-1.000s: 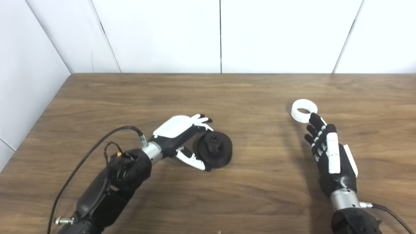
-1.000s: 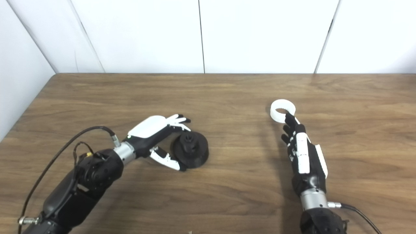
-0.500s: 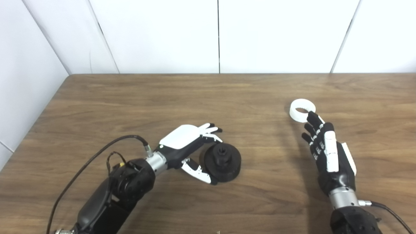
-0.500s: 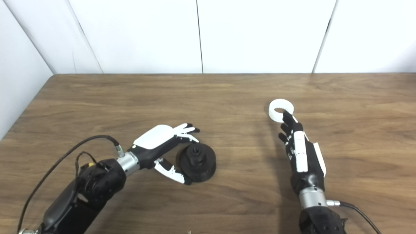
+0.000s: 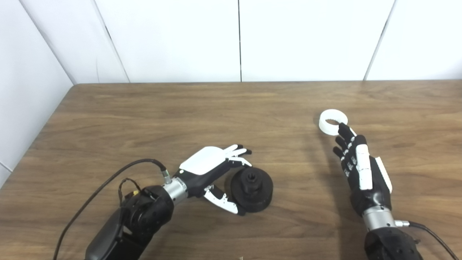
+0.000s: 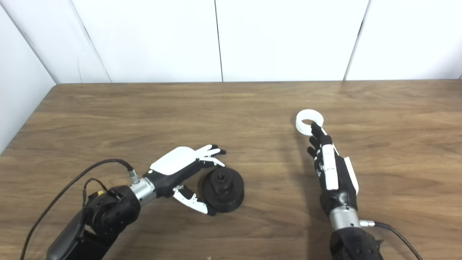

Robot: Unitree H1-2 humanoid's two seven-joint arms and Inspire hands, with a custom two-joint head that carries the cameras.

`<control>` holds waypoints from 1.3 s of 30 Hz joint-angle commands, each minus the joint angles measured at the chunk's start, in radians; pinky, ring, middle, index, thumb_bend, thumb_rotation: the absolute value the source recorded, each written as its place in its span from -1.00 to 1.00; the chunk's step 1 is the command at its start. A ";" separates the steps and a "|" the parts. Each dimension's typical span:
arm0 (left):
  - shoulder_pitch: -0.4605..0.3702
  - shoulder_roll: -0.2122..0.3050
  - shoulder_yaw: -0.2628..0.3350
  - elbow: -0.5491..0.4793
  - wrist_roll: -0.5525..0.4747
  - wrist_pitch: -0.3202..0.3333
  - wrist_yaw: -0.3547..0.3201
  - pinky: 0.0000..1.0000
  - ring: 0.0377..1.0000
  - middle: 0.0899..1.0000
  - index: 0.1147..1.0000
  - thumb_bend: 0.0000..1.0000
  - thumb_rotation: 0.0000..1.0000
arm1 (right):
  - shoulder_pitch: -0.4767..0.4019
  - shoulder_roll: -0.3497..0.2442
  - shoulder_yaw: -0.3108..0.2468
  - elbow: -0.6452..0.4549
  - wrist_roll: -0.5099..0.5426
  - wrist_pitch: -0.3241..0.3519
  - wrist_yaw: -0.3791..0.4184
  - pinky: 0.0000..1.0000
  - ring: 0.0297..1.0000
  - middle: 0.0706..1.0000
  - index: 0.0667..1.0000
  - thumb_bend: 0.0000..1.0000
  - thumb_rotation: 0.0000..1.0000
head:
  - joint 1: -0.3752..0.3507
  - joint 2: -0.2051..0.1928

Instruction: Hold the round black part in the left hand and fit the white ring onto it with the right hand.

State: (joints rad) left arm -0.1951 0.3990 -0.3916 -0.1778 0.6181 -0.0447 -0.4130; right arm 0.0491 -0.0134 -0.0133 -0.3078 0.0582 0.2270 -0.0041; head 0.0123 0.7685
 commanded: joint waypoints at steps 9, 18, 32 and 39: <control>-0.025 -0.005 0.007 0.007 0.008 -0.012 0.008 0.85 1.00 0.92 0.35 0.57 -0.19 | -0.229 -0.235 0.096 -0.019 -0.595 0.045 -0.018 0.87 0.93 0.83 0.55 0.67 -0.25 | -0.009 -0.007; -0.022 -0.017 0.010 0.019 0.006 -0.023 0.013 0.80 1.00 0.92 0.35 0.57 -0.20 | -0.386 -0.298 0.115 0.156 -0.638 0.025 -0.005 1.00 0.99 0.87 0.45 0.77 -0.36 | -0.007 -0.009; -0.028 -0.022 0.011 0.043 0.011 -0.044 0.022 0.80 1.00 0.92 0.33 0.60 -0.20 | -0.484 -0.325 0.145 0.340 -0.650 -0.017 -0.016 1.00 0.95 0.84 0.38 0.80 -0.42 | -0.013 -0.013; -0.029 -0.026 0.011 0.047 0.015 -0.041 0.022 0.82 1.00 0.92 0.33 0.59 -0.21 | -0.506 -0.336 0.154 0.376 -0.641 -0.016 -0.006 1.00 0.95 0.84 0.39 0.80 -0.40 | -0.015 -0.015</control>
State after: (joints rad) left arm -0.1961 0.3721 -0.3816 -0.1408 0.6275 -0.0841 -0.3908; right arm -0.3973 -0.3311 0.1466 0.0846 -0.5775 0.2481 -0.0030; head -0.0015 0.7532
